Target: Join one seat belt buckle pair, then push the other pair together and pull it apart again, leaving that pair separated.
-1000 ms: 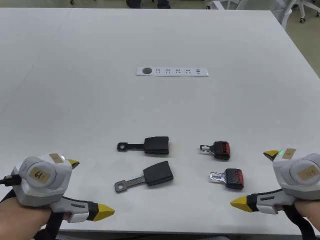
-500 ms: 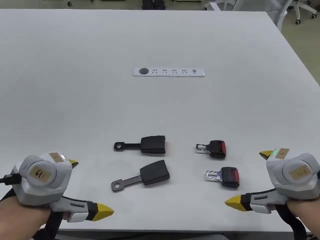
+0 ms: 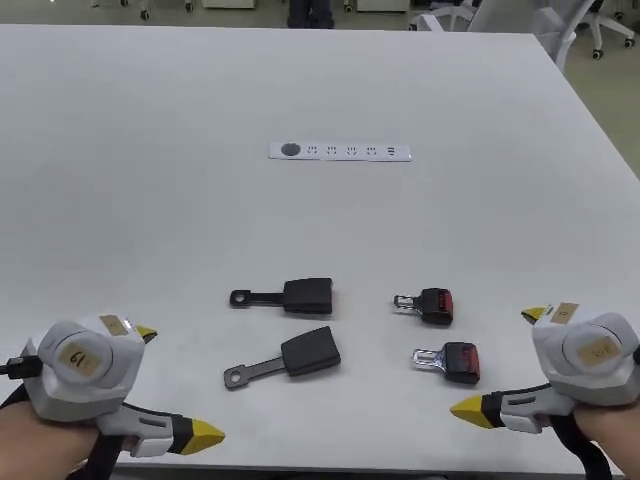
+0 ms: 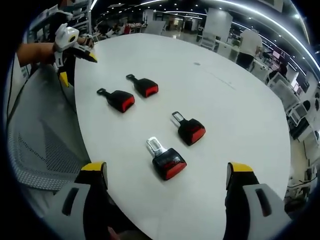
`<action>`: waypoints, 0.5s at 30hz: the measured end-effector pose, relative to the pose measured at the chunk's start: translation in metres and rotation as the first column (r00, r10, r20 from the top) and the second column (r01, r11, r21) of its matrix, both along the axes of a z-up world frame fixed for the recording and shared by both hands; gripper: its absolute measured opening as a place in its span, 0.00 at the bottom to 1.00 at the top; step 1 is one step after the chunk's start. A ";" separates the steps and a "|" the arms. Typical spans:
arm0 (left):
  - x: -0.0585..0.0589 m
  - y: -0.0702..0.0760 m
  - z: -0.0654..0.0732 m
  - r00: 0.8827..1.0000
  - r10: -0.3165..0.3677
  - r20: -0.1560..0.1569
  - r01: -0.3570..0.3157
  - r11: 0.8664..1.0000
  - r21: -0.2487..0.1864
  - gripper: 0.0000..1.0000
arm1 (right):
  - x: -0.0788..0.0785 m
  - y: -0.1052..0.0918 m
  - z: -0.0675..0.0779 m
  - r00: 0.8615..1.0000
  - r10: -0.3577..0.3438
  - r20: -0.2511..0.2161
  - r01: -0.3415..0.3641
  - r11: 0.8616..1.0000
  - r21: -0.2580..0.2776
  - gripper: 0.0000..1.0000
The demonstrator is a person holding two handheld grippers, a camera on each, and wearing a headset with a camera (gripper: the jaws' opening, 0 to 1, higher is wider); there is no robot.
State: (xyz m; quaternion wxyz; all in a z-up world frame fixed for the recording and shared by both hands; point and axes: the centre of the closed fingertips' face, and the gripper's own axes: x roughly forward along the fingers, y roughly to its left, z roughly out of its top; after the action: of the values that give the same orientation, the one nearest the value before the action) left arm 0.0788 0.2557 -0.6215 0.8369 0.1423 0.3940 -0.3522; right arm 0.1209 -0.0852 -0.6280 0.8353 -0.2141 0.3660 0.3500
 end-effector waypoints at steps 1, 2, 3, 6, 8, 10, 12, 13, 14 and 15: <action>0.000 -0.001 0.001 1.000 0.005 0.002 -0.005 1.000 -0.006 1.00 | 0.000 0.001 0.000 1.000 0.000 0.000 0.000 1.000 0.002 1.00; 0.001 -0.001 0.002 1.000 0.009 0.002 -0.009 1.000 -0.010 1.00 | 0.000 0.001 0.001 1.000 -0.003 0.002 0.003 1.000 0.005 1.00; 0.001 -0.001 0.003 1.000 0.011 0.003 -0.011 1.000 -0.009 1.00 | 0.001 0.001 0.001 1.000 -0.009 0.004 0.009 1.000 0.010 0.99; 0.002 0.001 0.001 1.000 0.017 0.003 -0.017 1.000 -0.009 1.00 | 0.001 0.002 0.003 1.000 -0.015 0.009 0.015 1.000 0.019 1.00; 0.001 0.002 0.001 1.000 0.019 0.001 -0.019 1.000 -0.006 1.00 | -0.002 0.004 0.001 1.000 0.011 0.015 -0.011 1.000 0.006 1.00; 0.001 0.004 0.001 1.000 0.023 0.001 -0.023 1.000 -0.007 1.00 | -0.002 0.004 0.000 1.000 0.011 0.018 -0.011 1.000 0.000 1.00; 0.002 0.006 -0.001 1.000 0.027 0.002 -0.027 1.000 -0.007 1.00 | -0.004 0.006 0.002 1.000 0.009 0.010 -0.009 1.000 0.012 0.99; 0.002 0.007 -0.001 1.000 0.030 0.002 -0.030 1.000 -0.008 1.00 | -0.004 0.006 0.002 1.000 0.005 0.011 -0.005 1.000 0.014 0.99; 0.003 0.007 0.000 0.999 0.037 0.004 -0.037 0.999 -0.010 1.00 | -0.004 0.006 0.002 1.000 0.005 0.012 -0.005 1.000 0.015 0.99; 0.003 0.008 0.000 0.999 0.041 0.006 -0.041 0.999 -0.011 1.00 | -0.004 0.006 0.002 1.000 0.007 0.014 -0.007 1.000 0.014 0.98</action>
State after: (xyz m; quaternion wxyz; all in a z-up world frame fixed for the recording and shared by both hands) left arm 0.0822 0.2636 -0.6217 0.8459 0.1308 0.3924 -0.3367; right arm 0.1167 -0.0793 -0.6263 0.8381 -0.2117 0.3569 0.3540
